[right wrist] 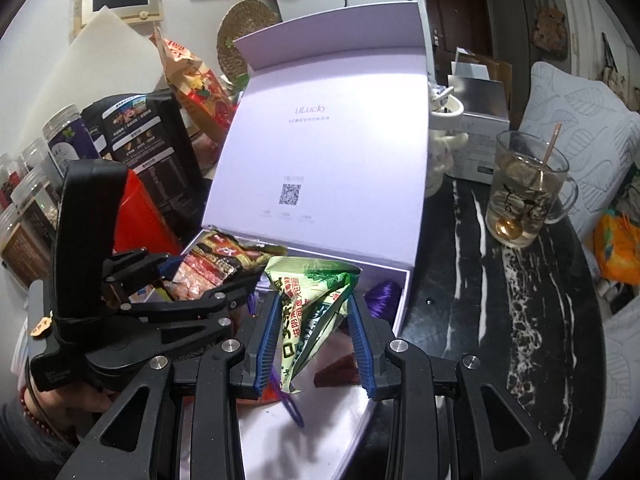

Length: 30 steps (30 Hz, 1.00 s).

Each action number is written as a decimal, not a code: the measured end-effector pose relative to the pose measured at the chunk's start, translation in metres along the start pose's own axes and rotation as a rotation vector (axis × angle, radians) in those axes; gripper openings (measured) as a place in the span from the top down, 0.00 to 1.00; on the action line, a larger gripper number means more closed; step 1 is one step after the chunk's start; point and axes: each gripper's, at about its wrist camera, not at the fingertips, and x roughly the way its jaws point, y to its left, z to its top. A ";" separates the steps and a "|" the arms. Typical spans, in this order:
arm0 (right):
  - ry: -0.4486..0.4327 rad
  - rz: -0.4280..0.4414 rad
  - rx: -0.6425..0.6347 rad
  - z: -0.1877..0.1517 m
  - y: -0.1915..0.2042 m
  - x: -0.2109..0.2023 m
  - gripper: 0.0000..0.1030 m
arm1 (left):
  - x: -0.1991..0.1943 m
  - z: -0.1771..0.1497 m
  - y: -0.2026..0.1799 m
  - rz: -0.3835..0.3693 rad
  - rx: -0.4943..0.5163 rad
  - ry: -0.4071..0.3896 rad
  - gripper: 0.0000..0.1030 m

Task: Organize soft objects
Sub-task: 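Lower the cereal bag and green packet into the lavender box with both grippers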

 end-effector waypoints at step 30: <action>0.143 -0.066 -0.016 -0.008 -0.004 0.044 0.67 | 0.021 0.005 -0.020 0.037 -0.001 0.145 0.41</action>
